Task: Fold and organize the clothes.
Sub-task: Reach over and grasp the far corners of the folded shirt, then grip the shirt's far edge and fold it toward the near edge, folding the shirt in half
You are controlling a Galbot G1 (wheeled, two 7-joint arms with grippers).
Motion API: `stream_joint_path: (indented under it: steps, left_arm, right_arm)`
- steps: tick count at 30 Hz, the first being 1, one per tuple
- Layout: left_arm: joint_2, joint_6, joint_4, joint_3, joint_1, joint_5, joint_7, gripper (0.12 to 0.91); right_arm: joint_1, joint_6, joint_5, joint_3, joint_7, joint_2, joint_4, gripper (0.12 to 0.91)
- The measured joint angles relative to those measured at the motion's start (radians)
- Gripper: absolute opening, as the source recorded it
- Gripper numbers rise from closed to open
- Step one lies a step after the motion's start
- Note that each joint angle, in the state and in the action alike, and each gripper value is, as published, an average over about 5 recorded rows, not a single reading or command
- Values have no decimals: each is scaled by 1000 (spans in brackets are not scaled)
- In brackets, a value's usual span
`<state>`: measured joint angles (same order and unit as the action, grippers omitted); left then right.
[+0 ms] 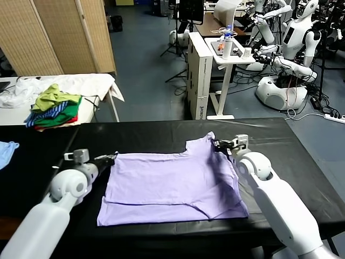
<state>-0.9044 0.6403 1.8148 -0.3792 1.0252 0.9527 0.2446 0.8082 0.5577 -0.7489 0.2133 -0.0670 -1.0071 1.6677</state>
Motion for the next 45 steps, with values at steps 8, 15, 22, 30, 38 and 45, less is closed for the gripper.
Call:
stream_joint_path:
  steps: [8, 15, 22, 30, 38, 45]
  left_arm:
    - [22, -13, 130, -78, 120, -36, -6, 147]
    - [20, 0, 228, -125, 213, -46, 6, 147]
    - [-3, 14, 310, -168, 311, -71, 6, 147]
    - [-30, 12, 365, -218, 417, -110, -2, 147]
    - [-67, 5, 388, -239, 505, -169, -23, 147]
    - [-102, -2, 398, -240, 553, -203, -25, 147]
  right_arm:
    - [90, 24, -12, 64, -6, 40, 93, 140]
    - [197, 50, -16, 125, -28, 84, 203, 140]
    - [331, 69, -8, 165, -32, 128, 295, 140]
    - [435, 100, -5, 176, -48, 160, 360, 140]
    - [475, 137, 3, 186, -61, 176, 386, 140]
    - [485, 145, 5, 190, -62, 185, 400, 140]
